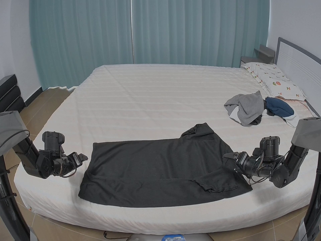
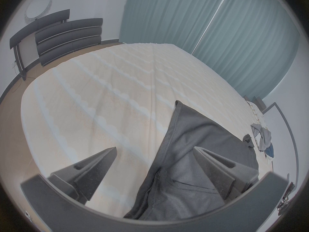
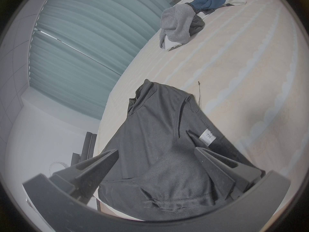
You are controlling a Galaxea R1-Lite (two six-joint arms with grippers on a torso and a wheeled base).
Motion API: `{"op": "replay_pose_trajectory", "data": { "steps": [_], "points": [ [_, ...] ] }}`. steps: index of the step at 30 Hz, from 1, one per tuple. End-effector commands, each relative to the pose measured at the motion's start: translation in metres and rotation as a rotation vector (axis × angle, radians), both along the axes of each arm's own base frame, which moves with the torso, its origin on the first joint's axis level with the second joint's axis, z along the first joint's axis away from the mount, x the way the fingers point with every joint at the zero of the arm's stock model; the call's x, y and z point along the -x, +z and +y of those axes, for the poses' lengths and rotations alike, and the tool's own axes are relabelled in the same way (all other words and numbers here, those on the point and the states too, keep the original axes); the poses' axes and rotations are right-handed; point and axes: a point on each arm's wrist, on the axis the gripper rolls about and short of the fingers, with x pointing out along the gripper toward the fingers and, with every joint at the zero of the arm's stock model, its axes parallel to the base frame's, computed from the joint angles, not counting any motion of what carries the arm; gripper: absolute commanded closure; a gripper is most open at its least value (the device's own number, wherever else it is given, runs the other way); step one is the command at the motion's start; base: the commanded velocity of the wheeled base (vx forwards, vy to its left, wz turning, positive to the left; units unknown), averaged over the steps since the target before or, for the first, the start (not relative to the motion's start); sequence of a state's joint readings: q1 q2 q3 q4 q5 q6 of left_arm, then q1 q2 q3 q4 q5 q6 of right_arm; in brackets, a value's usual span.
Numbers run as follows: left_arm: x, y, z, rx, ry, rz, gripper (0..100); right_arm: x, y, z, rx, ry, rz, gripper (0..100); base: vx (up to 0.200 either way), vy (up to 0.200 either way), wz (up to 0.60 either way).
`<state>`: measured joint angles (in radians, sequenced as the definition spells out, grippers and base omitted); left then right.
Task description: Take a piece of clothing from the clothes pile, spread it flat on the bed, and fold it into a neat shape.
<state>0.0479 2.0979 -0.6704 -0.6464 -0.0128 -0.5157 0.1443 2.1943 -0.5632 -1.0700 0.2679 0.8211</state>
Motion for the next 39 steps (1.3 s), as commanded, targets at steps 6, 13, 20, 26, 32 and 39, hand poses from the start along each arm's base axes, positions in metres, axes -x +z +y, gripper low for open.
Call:
{"op": "replay_pose_trajectory", "data": {
  "steps": [6,13,20,26,32,39],
  "points": [
    [0.000,-0.001,-0.008,0.009,-0.019,0.004,0,0.000,0.000,0.001,0.000,0.002,-0.001,0,0.200,0.000,0.00],
    [-0.008,0.003,-0.012,0.088,0.043,-0.027,0,0.000,-0.001,0.001,-0.001,0.001,0.001,0,0.000,0.000,0.00],
    [-0.023,0.012,-0.012,0.119,0.069,-0.079,0,-0.002,0.003,0.000,-0.052,-0.030,-0.001,0,0.000,0.000,0.00],
    [-0.053,0.012,-0.011,0.165,0.057,-0.127,0,-0.003,0.002,-0.001,-0.089,-0.053,0.001,0,0.000,0.000,0.00],
    [-0.088,-0.017,-0.012,0.211,0.004,-0.122,0,-0.003,0.000,-0.003,-0.113,-0.072,0.017,0,0.000,0.000,0.00],
    [-0.107,-0.038,-0.011,0.229,-0.020,-0.126,0,-0.004,-0.002,-0.005,-0.164,-0.083,0.042,0,0.000,0.000,0.00]
  ]
}}
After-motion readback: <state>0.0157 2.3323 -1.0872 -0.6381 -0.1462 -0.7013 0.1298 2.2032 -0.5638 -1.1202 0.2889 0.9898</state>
